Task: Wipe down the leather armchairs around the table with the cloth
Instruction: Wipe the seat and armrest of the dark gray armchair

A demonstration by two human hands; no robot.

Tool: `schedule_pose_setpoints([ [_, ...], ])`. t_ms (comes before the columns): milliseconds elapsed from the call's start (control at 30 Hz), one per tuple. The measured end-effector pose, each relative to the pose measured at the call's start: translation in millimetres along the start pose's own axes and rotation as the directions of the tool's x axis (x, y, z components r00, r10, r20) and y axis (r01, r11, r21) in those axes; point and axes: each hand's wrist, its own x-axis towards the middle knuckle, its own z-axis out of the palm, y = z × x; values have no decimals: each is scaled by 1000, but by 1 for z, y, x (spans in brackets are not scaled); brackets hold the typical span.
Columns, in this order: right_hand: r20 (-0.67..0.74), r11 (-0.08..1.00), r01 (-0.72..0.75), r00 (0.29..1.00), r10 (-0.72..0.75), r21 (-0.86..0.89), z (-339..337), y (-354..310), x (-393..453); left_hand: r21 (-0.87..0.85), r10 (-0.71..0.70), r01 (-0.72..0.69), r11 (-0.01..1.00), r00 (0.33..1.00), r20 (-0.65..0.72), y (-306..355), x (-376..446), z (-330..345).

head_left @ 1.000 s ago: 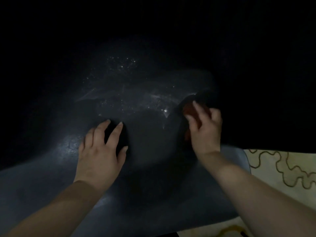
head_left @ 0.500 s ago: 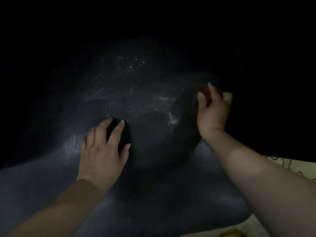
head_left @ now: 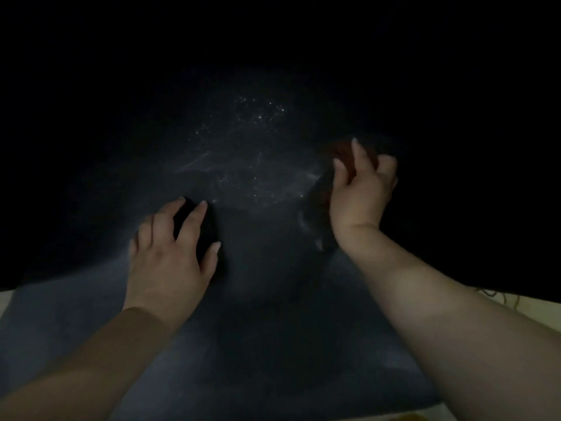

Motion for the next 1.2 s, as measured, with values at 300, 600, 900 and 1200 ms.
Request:
schedule_pose_setpoints([
  [300,193,913,399,905,-378,-83,-18,16,-36,-12,-5,5,1000,1000,-11,-7,-3,2],
  [600,270,893,450,857,-440,26,10,-30,-43,-20,1,-2,1000,1000,-26,-13,-3,-2],
  [900,13,991,120,993,-121,60,40,-56,26,-4,-81,81,997,996,-30,-46,-7,-9],
  [1200,257,866,500,840,-478,-24,4,-22,-51,-33,-108,108,994,994,-10,-50,-10,-10],
])
